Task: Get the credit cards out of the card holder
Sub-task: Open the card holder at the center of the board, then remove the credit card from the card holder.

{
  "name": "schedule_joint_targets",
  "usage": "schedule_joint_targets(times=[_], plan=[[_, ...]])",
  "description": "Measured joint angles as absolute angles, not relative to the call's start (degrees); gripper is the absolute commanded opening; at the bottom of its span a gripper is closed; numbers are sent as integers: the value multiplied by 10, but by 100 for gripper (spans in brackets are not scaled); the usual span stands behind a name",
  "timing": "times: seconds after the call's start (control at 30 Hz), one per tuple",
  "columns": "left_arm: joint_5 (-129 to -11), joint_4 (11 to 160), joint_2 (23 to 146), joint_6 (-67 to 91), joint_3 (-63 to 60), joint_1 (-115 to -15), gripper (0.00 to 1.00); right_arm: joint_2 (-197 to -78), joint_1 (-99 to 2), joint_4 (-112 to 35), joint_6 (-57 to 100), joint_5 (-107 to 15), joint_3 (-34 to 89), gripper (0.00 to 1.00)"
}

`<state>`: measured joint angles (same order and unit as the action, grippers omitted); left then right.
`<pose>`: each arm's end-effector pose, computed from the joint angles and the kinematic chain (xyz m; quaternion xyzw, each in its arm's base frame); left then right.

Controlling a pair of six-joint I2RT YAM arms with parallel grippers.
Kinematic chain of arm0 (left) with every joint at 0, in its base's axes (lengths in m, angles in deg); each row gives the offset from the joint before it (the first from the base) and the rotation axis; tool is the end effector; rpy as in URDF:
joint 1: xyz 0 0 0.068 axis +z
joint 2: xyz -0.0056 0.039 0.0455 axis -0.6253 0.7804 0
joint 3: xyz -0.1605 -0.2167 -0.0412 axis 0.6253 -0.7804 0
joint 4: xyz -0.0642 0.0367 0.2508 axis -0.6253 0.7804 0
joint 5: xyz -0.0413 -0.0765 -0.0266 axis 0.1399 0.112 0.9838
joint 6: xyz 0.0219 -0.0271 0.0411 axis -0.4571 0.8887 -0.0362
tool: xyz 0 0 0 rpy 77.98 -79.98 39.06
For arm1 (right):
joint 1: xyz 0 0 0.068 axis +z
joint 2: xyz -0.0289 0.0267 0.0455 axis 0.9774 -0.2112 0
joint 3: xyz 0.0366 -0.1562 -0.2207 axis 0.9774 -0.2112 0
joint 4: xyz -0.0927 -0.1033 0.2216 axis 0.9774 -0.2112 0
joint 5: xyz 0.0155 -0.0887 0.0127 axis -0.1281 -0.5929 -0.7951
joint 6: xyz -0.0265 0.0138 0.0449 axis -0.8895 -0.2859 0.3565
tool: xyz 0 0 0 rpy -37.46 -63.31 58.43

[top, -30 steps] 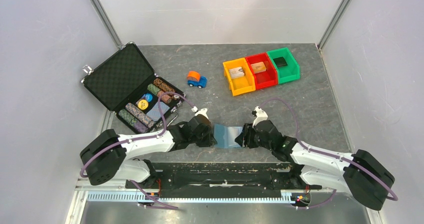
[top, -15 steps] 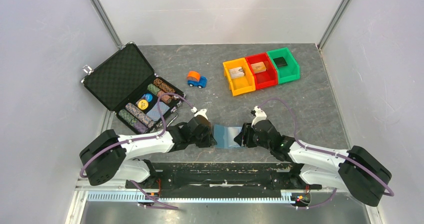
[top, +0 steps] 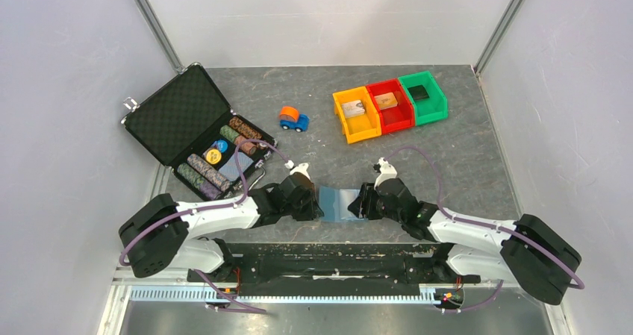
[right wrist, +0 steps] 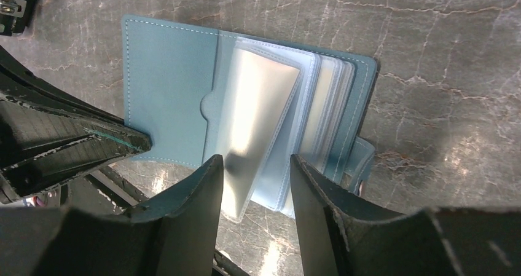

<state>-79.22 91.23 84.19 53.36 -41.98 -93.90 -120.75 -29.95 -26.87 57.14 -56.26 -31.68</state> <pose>0.1403 -0.2007 0.1616 0.0147 0.9326 -0.2879 0.2172 0.1365 0.1487 0.1449 -0.0333 0.8928 0.3059 0.3290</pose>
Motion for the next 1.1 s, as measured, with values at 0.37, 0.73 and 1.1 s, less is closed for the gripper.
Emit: schedule_joint_targets(times=[0.37, 0.73, 1.1], plan=[[-777, 886, 843, 534, -430, -939, 2, -1221, -300, -201, 594, -517, -327, 48], [-762, 858, 843, 537, -438, -939, 23, -1239, -291, -116, 600, -463, -330, 48], [-757, 849, 773, 593, -492, -923, 76, -1281, -277, -78, 559, -433, -328, 45]])
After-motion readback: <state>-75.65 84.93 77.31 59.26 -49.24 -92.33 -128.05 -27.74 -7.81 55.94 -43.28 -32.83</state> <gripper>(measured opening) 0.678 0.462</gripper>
